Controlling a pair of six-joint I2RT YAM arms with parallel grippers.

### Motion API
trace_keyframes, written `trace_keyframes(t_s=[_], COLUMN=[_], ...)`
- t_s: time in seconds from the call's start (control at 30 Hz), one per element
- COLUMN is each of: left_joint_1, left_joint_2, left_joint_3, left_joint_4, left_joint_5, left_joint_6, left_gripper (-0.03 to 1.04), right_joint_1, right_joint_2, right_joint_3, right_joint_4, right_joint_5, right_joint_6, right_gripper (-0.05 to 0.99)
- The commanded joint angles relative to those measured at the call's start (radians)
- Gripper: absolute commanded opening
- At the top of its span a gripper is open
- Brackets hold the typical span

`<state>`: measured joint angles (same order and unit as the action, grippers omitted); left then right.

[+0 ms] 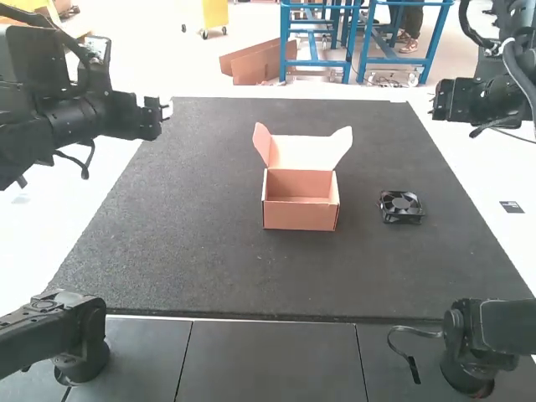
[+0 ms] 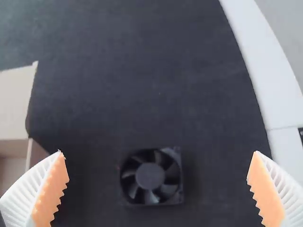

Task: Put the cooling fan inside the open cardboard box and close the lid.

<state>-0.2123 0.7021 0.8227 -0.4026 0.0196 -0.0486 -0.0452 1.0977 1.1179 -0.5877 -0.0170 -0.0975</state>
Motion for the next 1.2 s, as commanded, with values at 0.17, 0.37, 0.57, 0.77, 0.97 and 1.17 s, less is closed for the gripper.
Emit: trace_keyframes(t_s=[0.17, 0.37, 0.57, 0.77, 0.97, 1.17], left_joint_1=[-0.197, -0.263, -0.276, -0.286, -0.297, -0.305], left_joint_2=[0.008, 0.043, 0.053, 0.062, 0.074, 0.083], left_joint_3=[0.039, 0.056, 0.050, 0.038, 0.024, 0.024], left_joint_4=[-0.053, -0.081, -0.081, -0.079, -0.091, -0.111], left_joint_5=[0.008, -0.009, -0.009, -0.009, -0.009, -0.007], left_joint_6=[-0.053, -0.063, -0.057, -0.056, -0.053, -0.054], left_gripper=[0.97, 0.97, 0.97, 0.97, 0.97, 0.97], right_joint_1=[-0.021, -0.045, -0.076, -0.113, -0.128, -0.128], right_joint_2=[0.108, 0.199, 0.320, 0.429, 0.527, 0.611], right_joint_3=[0.017, 0.011, 0.013, 0.014, 0.030, 0.072], right_joint_4=[-0.070, -0.093, -0.093, -0.075, -0.040, -0.024], right_joint_5=[0.012, 0.011, 0.012, 0.011, 0.011, 0.006], right_joint_6=[-0.102, -0.139, -0.148, -0.169, -0.177, -0.179], right_gripper=[0.87, 0.87, 0.87, 0.87, 0.87, 0.87])
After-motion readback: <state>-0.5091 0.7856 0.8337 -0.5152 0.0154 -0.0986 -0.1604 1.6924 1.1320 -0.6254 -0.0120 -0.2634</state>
